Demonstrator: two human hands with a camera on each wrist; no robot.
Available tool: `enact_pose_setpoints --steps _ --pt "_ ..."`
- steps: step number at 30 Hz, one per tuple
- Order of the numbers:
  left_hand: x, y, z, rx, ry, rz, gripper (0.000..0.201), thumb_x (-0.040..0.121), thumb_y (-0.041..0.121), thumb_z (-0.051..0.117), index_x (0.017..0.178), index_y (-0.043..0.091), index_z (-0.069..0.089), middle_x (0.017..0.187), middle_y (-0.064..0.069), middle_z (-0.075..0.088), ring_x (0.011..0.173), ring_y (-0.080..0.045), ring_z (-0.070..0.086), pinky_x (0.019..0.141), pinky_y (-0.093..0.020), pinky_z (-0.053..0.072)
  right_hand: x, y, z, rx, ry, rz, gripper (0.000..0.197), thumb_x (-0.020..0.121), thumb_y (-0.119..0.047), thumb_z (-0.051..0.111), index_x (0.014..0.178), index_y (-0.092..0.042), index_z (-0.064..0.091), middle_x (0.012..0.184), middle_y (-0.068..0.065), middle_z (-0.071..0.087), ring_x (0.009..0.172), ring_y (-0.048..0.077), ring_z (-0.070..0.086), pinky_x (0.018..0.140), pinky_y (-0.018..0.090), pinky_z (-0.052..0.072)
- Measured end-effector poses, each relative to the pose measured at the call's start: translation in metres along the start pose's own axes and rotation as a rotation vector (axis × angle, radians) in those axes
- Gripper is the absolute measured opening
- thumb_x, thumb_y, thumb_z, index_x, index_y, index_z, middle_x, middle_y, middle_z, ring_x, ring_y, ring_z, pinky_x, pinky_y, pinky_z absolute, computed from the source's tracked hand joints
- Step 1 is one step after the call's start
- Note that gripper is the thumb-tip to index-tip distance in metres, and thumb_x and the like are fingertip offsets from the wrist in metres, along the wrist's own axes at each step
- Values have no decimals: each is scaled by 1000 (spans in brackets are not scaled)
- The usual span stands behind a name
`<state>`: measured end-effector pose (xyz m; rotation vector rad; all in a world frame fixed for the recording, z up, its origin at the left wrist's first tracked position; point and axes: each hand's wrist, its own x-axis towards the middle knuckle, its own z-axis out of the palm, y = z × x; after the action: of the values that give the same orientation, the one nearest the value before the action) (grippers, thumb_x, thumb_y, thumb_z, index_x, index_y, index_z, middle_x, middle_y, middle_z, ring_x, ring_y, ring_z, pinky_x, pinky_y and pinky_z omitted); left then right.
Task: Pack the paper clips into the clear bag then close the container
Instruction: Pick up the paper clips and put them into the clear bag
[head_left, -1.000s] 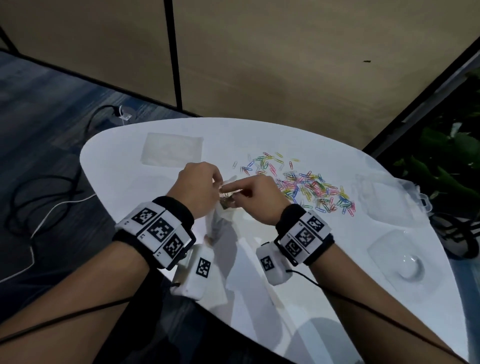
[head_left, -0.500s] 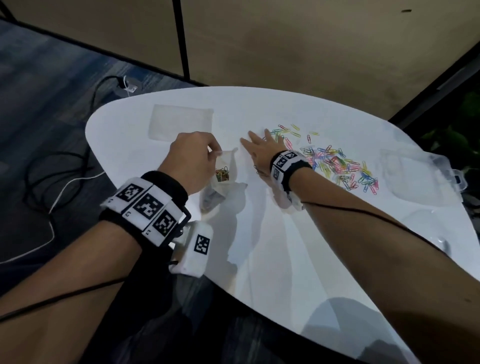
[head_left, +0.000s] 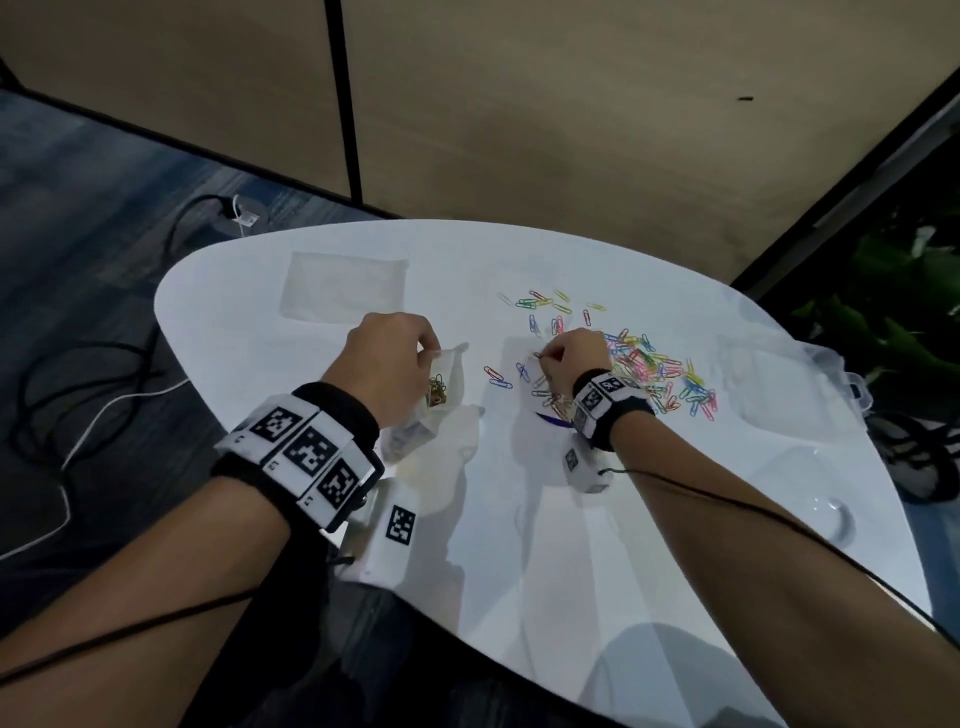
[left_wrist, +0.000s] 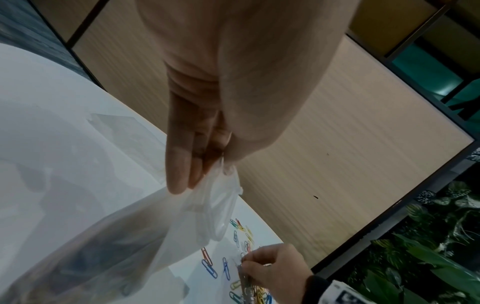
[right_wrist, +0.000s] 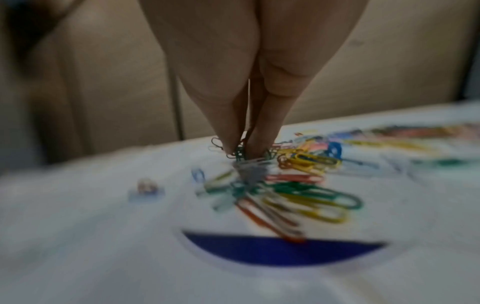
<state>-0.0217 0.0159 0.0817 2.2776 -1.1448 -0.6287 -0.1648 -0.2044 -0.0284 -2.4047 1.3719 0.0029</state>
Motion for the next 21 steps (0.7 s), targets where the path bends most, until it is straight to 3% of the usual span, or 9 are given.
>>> enact_pose_setpoints --steps 3,4,7,10,12,14,16,19,21 --pt "0 3 2 -6 -13 -23 16 97 16 54 89 21 67 96 -14 70 83 -36 69 81 -42 60 -10 6 -16 403 68 135 8 85 -18 72 87 -14 79 81 0 74 75 14 70 66 19 55" --pt "1 4 2 -6 -11 -27 16 97 16 54 89 20 68 95 -13 70 82 -35 69 81 -42 60 -14 2 -22 546 69 155 7 84 -19 74 87 -14 78 80 -1 74 75 14 71 65 17 55" --pt "1 8 4 1 -3 -39 17 96 14 55 91 16 71 89 -10 71 79 -30 69 82 -39 59 -34 -23 -42 1127 -13 117 10 82 -6 75 90 0 75 89 9 75 84 22 71 83 29 59" --pt "0 15 7 -1 17 -53 19 95 12 55 93 14 73 85 -8 71 79 -27 68 80 -37 60 -66 -56 -47 1421 -200 16 15 84 0 71 98 6 71 90 11 72 84 21 69 86 27 57" --pt "0 17 7 2 36 -61 19 94 12 56 95 15 75 93 -10 72 86 -29 69 82 -37 59 -86 -74 -37 1442 -293 -23 14 86 0 68 99 4 70 89 11 72 81 19 68 82 24 57" --pt "0 18 6 -5 47 -70 19 92 13 58 96 14 77 99 -12 71 90 -32 69 83 -37 59 -98 -86 -20 1366 -287 -38 10 87 0 68 95 1 72 88 12 71 77 19 67 79 26 57" --pt "-1 19 5 -31 41 -84 17 91 13 60 93 12 76 96 -14 70 86 -33 70 81 -38 60 -104 -91 -6 1194 -230 -74 12 88 -4 67 97 -1 74 89 12 73 76 16 66 80 27 57" --pt "-2 18 3 -36 38 -91 15 90 13 61 92 11 76 88 -13 71 81 -31 71 79 -39 61 -105 -93 -5 744 -169 -253 24 90 -13 60 108 -19 75 100 -1 76 83 2 67 83 20 53" --pt "-2 15 2 -54 41 -94 15 90 13 60 90 12 75 85 -13 71 81 -32 71 79 -41 61 -104 -93 -14 695 -186 -298 28 89 -9 57 107 -19 76 101 -2 76 86 4 71 84 22 55"
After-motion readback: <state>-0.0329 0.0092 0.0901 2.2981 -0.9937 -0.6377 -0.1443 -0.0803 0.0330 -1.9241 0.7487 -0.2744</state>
